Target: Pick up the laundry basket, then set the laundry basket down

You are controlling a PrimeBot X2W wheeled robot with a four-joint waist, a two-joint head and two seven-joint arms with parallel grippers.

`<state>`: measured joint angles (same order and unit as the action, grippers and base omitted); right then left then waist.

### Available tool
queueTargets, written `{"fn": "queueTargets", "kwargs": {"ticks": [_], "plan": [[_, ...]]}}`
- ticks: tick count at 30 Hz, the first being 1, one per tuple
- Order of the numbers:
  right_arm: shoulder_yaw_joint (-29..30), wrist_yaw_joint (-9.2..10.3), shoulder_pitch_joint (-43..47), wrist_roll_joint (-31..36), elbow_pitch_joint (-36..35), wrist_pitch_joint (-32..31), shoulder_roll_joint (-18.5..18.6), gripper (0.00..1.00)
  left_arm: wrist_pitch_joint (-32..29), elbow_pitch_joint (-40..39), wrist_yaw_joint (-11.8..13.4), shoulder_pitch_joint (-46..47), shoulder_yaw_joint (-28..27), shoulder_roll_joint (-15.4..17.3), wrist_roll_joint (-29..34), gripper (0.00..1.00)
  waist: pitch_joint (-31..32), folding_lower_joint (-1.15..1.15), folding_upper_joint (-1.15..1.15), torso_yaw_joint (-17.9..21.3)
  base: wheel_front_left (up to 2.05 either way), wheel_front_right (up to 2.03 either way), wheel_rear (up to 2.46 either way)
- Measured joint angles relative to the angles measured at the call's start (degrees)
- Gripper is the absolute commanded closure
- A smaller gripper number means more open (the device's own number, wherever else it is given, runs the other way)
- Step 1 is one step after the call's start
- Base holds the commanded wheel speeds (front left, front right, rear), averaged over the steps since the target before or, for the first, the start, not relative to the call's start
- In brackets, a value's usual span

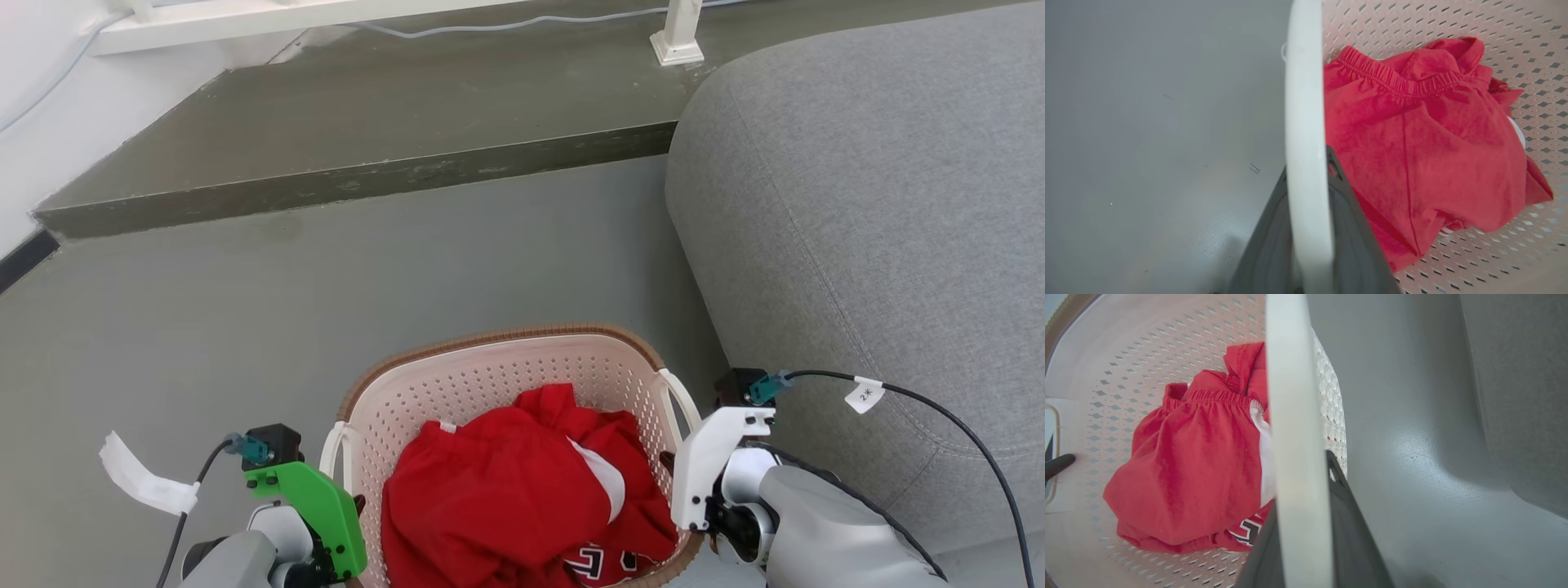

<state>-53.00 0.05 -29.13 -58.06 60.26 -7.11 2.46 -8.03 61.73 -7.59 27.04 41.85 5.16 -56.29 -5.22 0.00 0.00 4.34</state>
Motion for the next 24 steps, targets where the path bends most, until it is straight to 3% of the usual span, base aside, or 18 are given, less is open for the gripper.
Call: {"fn": "queueTargets", "kwargs": {"ticks": [24], "plan": [[-0.8,0.54,-4.7,0.1,-1.3,2.6,0.1,1.0,3.9,-2.8,0.0,2.4,-0.6,2.1,0.1,1.0,-5.8,0.0,0.0,0.1,0.0,0.0,0.0]]}}
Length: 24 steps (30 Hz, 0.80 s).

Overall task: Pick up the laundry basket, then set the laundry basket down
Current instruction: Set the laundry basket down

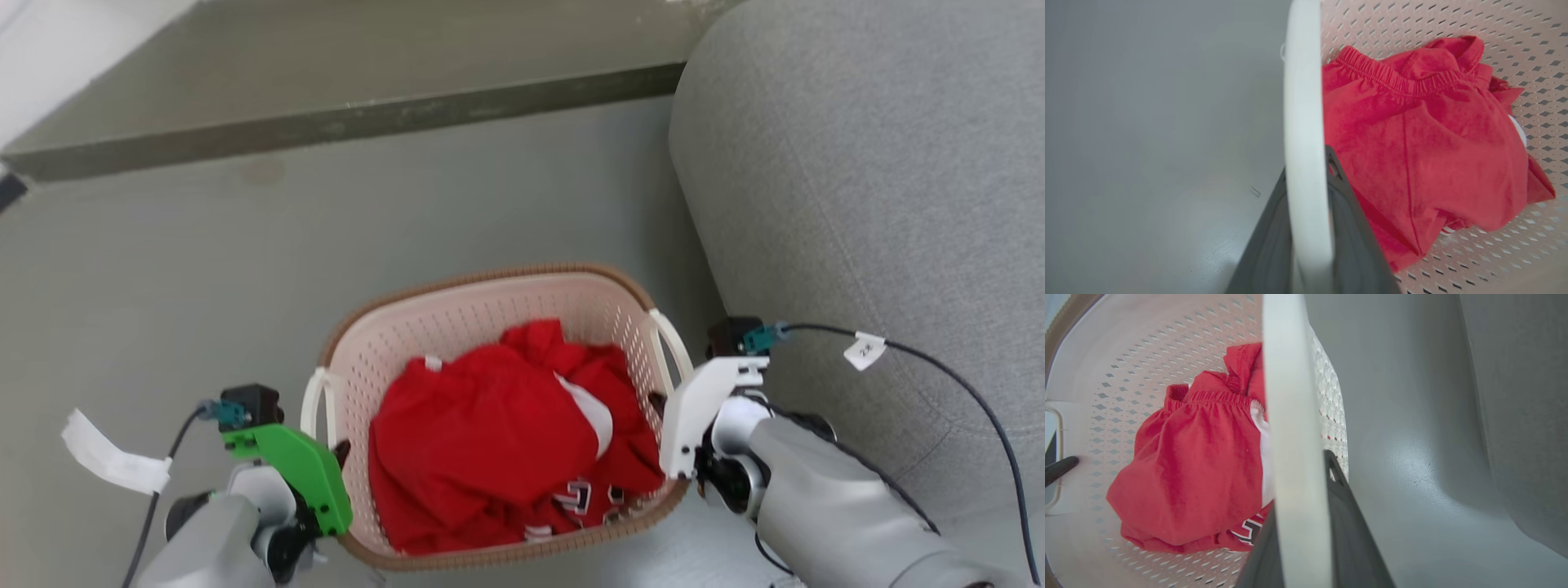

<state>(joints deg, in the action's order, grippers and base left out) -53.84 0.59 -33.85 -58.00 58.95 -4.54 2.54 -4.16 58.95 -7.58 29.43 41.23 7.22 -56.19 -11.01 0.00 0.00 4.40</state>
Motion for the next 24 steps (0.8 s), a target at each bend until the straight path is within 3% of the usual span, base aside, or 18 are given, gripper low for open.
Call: {"fn": "queueTargets", "kwargs": {"ticks": [24], "plan": [[0.1,0.53,-11.3,1.7,-0.3,4.1,-0.1,1.0,3.8,-2.3,0.3,10.5,-0.9,2.4,1.6,1.0,-14.4,0.01,0.0,-0.6,0.0,0.0,0.0]]}}
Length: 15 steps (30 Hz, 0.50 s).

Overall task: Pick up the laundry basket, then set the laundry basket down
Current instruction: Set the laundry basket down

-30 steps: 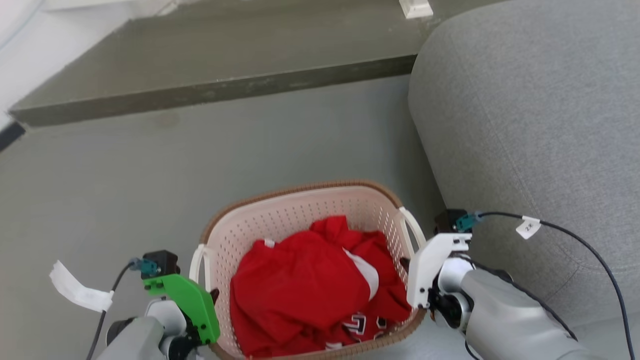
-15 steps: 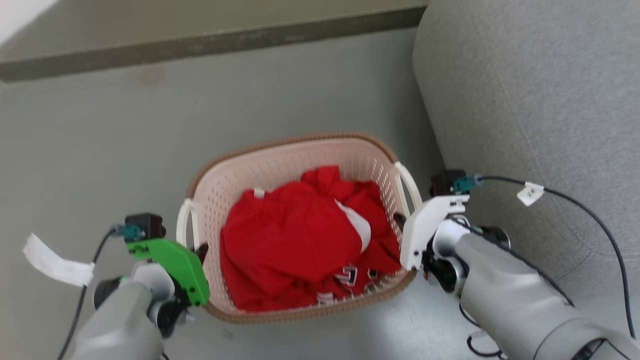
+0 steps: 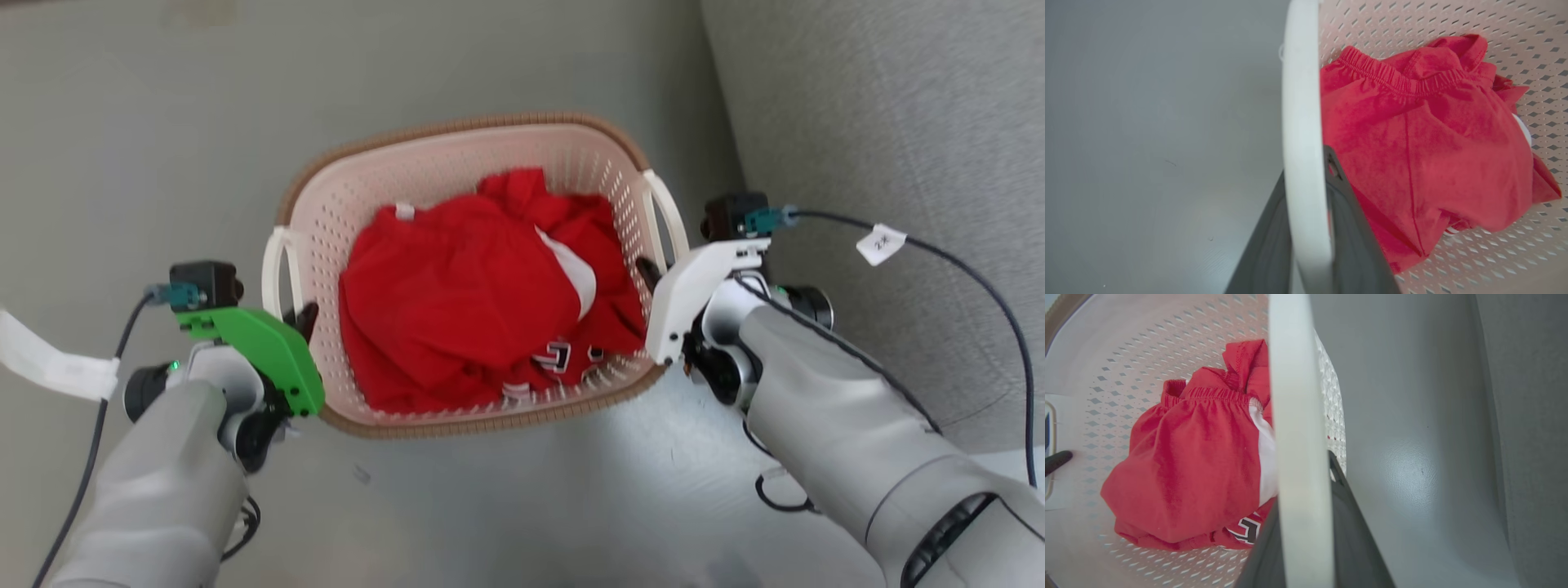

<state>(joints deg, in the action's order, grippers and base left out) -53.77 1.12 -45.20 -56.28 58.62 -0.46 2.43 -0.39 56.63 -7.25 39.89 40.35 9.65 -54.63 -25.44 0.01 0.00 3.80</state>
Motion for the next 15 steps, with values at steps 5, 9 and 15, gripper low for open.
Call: {"fn": "queueTargets", "kwargs": {"ticks": [5,9,15], "plan": [[0.0,-0.05,-2.6,0.6,0.0,1.8,0.0,1.0,1.2,-0.2,0.3,2.5,-0.4,0.2,0.8,1.0,-4.1,0.0,0.0,-0.6,0.0,0.0,0.0],[0.0,-0.1,-4.0,0.8,-0.1,2.9,0.1,1.0,2.0,-0.2,0.3,4.2,-0.4,0.4,1.6,1.0,-6.8,0.0,0.0,-1.0,0.0,0.0,0.0],[0.0,-0.26,-5.1,0.8,0.0,4.5,0.1,1.0,3.5,0.0,0.3,5.7,-0.4,0.5,2.0,1.0,-10.7,0.0,0.0,-1.5,0.0,0.0,0.0]]}}
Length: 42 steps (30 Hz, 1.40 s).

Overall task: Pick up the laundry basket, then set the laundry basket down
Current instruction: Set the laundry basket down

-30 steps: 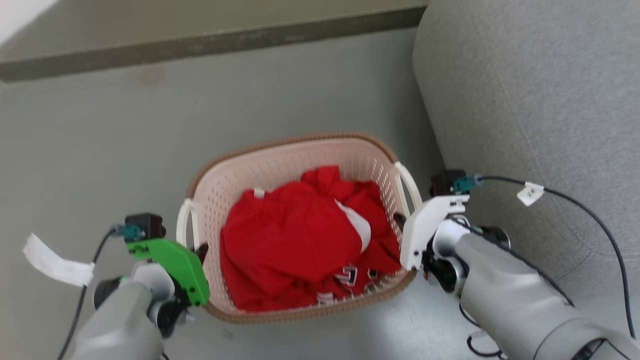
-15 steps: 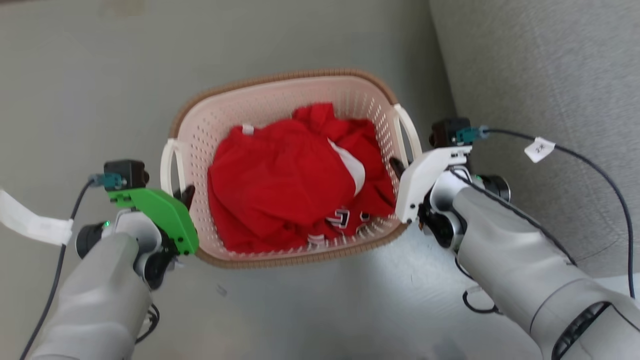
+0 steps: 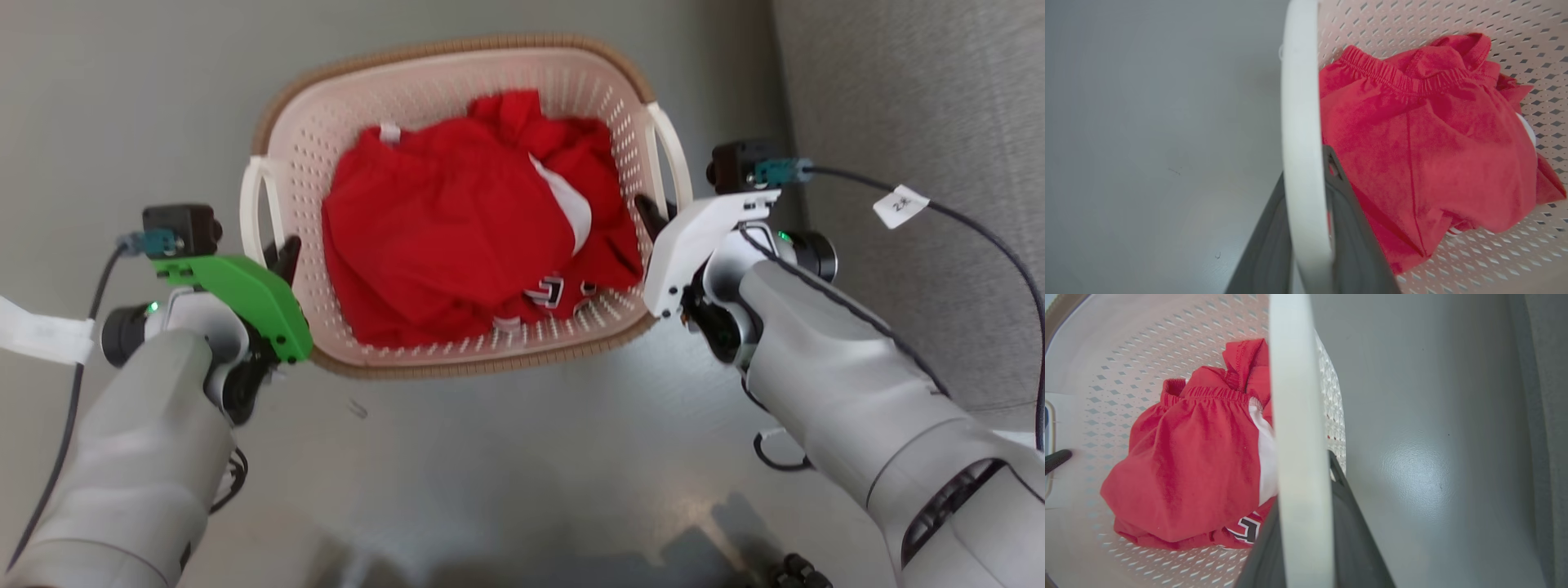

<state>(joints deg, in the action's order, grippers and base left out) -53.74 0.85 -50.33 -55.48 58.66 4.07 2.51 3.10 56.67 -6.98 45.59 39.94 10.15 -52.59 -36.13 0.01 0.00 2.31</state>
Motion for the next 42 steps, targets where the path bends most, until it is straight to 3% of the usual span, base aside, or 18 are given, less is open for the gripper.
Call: {"fn": "queueTargets", "kwargs": {"ticks": [21,42], "plan": [[0.3,-0.9,-5.1,-0.4,0.3,5.9,0.2,1.0,5.1,1.8,-0.1,6.5,0.0,-0.3,1.5,1.0,-11.3,-0.01,0.0,-1.7,0.0,0.0,0.0],[-0.1,-1.09,-8.2,-1.1,1.1,8.6,0.6,1.0,8.4,4.5,-0.6,10.8,0.7,-1.5,3.6,1.0,-17.4,-0.01,0.0,-3.2,0.0,0.0,0.0]]}}
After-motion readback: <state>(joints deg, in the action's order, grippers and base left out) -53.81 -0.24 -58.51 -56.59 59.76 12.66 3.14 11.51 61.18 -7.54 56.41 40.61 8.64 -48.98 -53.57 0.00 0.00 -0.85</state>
